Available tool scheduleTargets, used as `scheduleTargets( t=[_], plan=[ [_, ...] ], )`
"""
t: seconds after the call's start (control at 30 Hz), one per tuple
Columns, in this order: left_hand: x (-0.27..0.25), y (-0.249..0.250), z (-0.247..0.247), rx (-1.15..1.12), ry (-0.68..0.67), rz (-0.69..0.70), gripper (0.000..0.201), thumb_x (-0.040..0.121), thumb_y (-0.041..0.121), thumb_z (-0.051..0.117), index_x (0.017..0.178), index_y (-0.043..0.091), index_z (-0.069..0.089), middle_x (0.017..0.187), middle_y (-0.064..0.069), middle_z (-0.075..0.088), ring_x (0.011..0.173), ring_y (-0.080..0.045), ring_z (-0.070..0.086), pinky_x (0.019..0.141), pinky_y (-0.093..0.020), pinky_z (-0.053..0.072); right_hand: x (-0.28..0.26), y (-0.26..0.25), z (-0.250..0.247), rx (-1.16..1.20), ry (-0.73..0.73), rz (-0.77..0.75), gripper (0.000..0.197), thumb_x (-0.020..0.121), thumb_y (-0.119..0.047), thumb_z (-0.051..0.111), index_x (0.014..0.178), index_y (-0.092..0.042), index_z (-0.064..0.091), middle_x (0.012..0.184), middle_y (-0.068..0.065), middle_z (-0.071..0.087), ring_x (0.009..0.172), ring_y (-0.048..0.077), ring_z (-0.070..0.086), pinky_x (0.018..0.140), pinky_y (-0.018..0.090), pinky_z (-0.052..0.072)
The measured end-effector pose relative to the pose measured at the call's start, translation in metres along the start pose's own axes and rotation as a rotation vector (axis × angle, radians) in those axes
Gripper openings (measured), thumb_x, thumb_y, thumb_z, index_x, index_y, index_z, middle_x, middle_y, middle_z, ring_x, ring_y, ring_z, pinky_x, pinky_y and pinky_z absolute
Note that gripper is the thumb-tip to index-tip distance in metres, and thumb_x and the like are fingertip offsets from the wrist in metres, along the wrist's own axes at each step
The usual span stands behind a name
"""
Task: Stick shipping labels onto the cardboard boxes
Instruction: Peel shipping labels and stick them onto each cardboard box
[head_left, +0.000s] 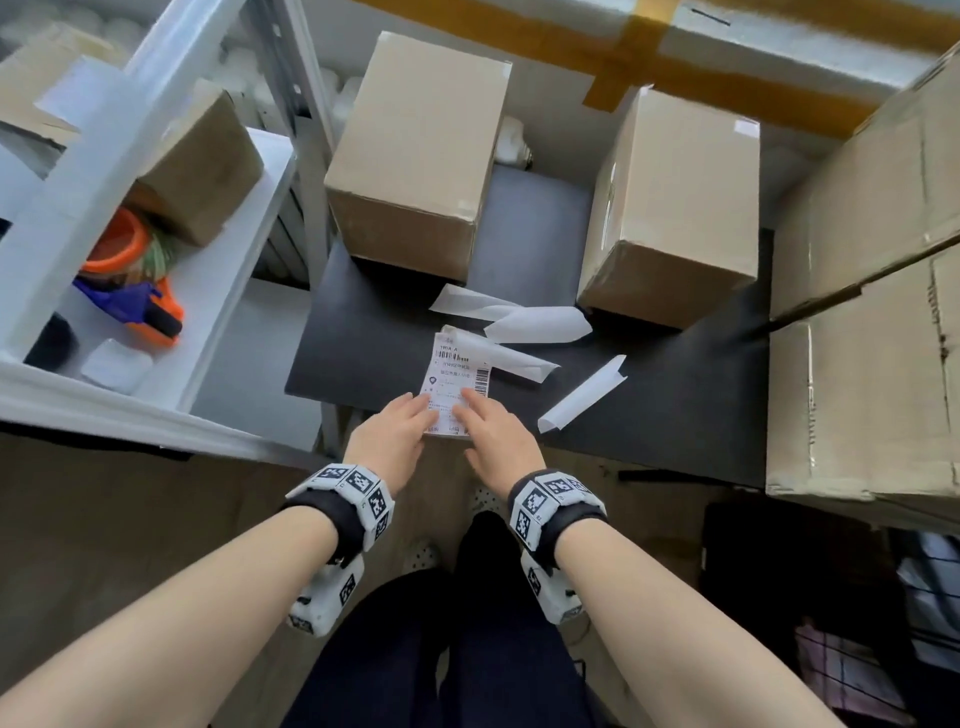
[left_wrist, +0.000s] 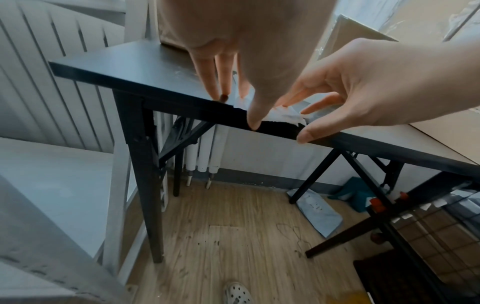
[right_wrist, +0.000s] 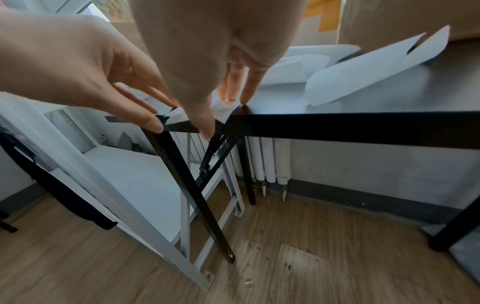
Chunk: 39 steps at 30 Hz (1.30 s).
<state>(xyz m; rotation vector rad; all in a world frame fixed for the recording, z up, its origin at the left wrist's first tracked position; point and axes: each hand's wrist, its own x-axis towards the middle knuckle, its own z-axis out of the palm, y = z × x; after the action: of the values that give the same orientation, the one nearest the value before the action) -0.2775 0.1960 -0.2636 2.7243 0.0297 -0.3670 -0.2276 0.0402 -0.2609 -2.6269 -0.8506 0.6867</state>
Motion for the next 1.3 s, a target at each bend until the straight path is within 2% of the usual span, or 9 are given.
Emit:
scheduleTargets(
  t=[0.13,0.2,0.3,0.4,0.53,0.67,0.8,1.03,1.3],
  plan=[
    [0.004,-0.003,0.004,0.049,0.151,0.054,0.017,0.06,0.006,0.085,0.071,0.013,0.073,0.099,-0.007,0.074,0.093,-0.029,0.07,0.054,-0.036,0.057,0.0,0.003,0.002,0.094,0.075,-0.003,0.036,0.092,-0.008,0.049,0.128,-0.003,0.052,0.148,0.012,0.039,0.135,0.027,0.039,0.106,0.041,0.04],
    [0.005,0.0,0.001,0.012,0.141,0.046,0.006,0.071,0.012,0.079,0.074,0.012,0.073,0.108,-0.006,0.071,0.103,-0.028,0.067,0.063,-0.038,0.058,0.0,0.005,-0.001,0.113,0.064,0.016,0.034,0.096,-0.012,0.045,0.128,-0.005,0.052,0.149,0.007,0.039,0.136,0.023,0.038,0.106,0.037,0.038],
    [0.006,0.0,-0.003,-0.016,0.037,-0.001,0.016,0.084,0.025,0.067,0.092,0.012,0.07,0.13,-0.001,0.06,0.126,-0.022,0.051,0.087,-0.038,0.052,0.001,0.007,-0.009,0.103,0.045,0.024,0.03,0.098,-0.018,0.043,0.122,-0.007,0.058,0.141,0.006,0.049,0.128,0.024,0.047,0.101,0.038,0.043],
    [0.008,0.003,-0.008,-0.033,0.086,0.021,0.005,0.082,0.017,0.068,0.083,0.013,0.072,0.112,-0.002,0.069,0.113,-0.024,0.06,0.074,-0.037,0.055,0.002,0.007,-0.02,0.054,0.043,0.036,0.027,0.098,-0.02,0.042,0.117,-0.013,0.061,0.118,0.008,0.065,0.107,0.032,0.059,0.088,0.041,0.048],
    [0.017,0.009,-0.017,-0.048,0.143,0.006,0.011,0.085,0.015,0.063,0.077,0.014,0.07,0.082,-0.002,0.068,0.088,-0.023,0.064,0.06,-0.032,0.051,0.002,0.009,-0.035,-0.038,0.066,0.053,0.027,0.097,-0.019,0.041,0.115,-0.016,0.061,0.106,0.01,0.069,0.097,0.035,0.062,0.081,0.042,0.05],
    [0.027,0.023,-0.037,-0.045,0.147,0.012,0.017,0.091,0.022,0.056,0.092,0.016,0.072,0.092,-0.004,0.069,0.094,-0.024,0.063,0.068,-0.033,0.05,0.004,0.012,-0.056,-0.083,0.083,0.052,0.026,0.097,-0.022,0.045,0.115,-0.017,0.063,0.101,0.011,0.068,0.093,0.032,0.063,0.08,0.037,0.051],
    [0.041,0.033,-0.061,-0.05,0.106,-0.056,0.023,0.091,0.03,0.054,0.106,0.019,0.067,0.106,-0.005,0.067,0.103,-0.024,0.059,0.084,-0.036,0.048,0.005,0.019,-0.083,0.122,0.189,0.045,0.021,0.093,-0.022,0.054,0.106,-0.015,0.07,0.099,0.011,0.072,0.093,0.03,0.065,0.084,0.037,0.051],
    [0.064,0.046,-0.099,-0.058,0.09,-0.095,0.021,0.092,0.03,0.053,0.106,0.022,0.066,0.108,-0.005,0.067,0.105,-0.025,0.058,0.082,-0.03,0.042,0.004,0.029,-0.132,0.414,0.371,0.003,0.01,0.083,-0.011,0.068,0.085,-0.005,0.075,0.085,0.013,0.074,0.079,0.024,0.066,0.078,0.028,0.049],
    [0.087,0.067,-0.134,0.035,0.143,0.056,0.027,0.097,0.02,0.044,0.11,0.018,0.067,0.106,-0.007,0.067,0.104,-0.026,0.058,0.084,-0.035,0.046,0.023,0.028,-0.171,0.297,0.311,0.013,0.019,0.083,-0.025,0.069,0.101,-0.022,0.073,0.099,0.001,0.075,0.095,0.019,0.068,0.09,0.035,0.051]
  ],
)
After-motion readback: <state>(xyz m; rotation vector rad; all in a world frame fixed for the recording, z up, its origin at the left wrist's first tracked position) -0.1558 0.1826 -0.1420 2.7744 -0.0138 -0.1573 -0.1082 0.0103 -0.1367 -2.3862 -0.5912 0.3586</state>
